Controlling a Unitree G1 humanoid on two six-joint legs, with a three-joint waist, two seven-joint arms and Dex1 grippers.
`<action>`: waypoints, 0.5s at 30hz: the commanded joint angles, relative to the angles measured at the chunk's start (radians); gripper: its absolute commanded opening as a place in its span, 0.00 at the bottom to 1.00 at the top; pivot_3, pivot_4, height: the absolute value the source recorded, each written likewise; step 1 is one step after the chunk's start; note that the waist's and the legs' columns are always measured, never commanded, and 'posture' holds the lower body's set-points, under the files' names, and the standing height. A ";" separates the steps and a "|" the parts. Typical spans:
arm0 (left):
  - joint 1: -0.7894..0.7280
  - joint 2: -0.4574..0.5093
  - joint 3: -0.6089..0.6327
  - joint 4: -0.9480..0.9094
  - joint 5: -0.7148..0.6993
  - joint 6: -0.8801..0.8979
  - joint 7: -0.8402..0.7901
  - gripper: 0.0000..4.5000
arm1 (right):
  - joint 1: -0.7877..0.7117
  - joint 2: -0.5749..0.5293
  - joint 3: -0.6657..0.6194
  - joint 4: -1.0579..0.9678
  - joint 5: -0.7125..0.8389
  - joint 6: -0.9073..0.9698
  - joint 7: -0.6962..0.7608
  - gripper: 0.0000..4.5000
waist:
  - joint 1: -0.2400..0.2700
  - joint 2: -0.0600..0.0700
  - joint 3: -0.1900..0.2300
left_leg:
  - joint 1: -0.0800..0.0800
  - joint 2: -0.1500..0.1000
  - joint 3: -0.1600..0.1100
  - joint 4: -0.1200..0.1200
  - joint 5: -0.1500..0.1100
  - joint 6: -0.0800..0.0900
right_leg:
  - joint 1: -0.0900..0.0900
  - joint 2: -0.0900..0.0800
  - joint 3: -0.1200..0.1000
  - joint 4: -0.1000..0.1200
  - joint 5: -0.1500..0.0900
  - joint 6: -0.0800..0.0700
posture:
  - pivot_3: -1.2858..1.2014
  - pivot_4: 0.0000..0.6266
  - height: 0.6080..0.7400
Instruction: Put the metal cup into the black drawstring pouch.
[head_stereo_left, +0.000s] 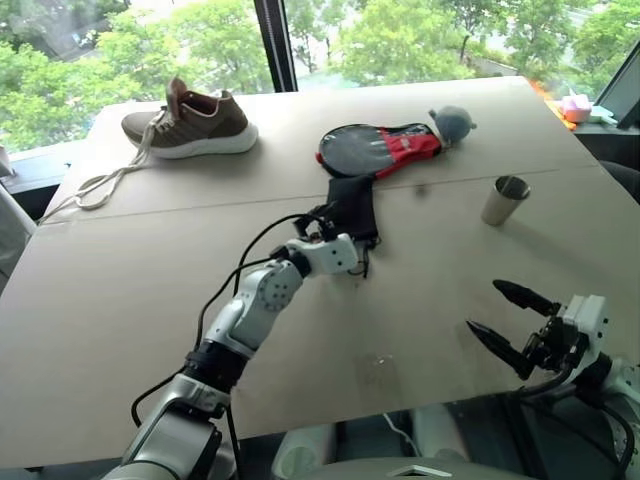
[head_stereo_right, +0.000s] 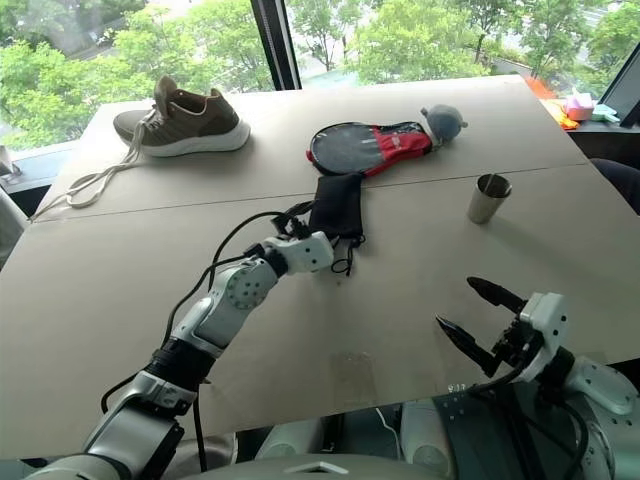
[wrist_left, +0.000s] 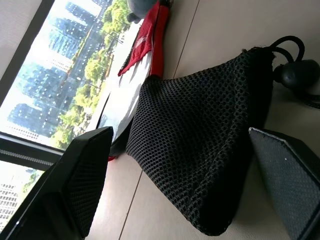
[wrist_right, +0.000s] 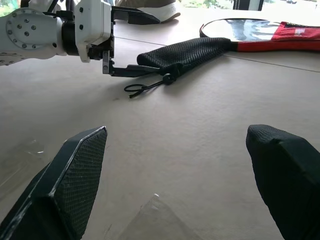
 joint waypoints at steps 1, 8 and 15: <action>0.003 -0.017 0.026 -0.039 0.020 0.027 0.052 1.00 | 0.003 -0.008 -0.009 -0.009 0.008 -0.022 0.016 1.00 | 0.000 0.000 0.000 | 0.000 0.000 0.000 0.000 0.000 0.000 | 0.000 0.000 0.000 0.000 0.000 0.000 | 0.52 0.24 1.00; 0.000 -0.037 0.022 -0.027 0.031 0.052 0.095 0.88 | 0.007 -0.008 -0.014 -0.015 0.009 -0.017 0.011 1.00 | 0.000 0.000 0.000 | 0.000 0.000 0.000 0.000 0.000 0.000 | 0.000 0.000 0.000 0.000 0.000 0.000 | 0.52 0.24 1.00; -0.011 -0.037 0.023 -0.007 0.031 0.041 0.133 0.21 | 0.010 -0.011 -0.022 -0.022 0.013 -0.009 -0.002 1.00 | 0.000 0.000 0.000 | 0.000 0.000 0.000 0.000 0.000 0.000 | 0.000 0.000 0.000 0.000 0.000 0.000 | 0.52 0.24 1.00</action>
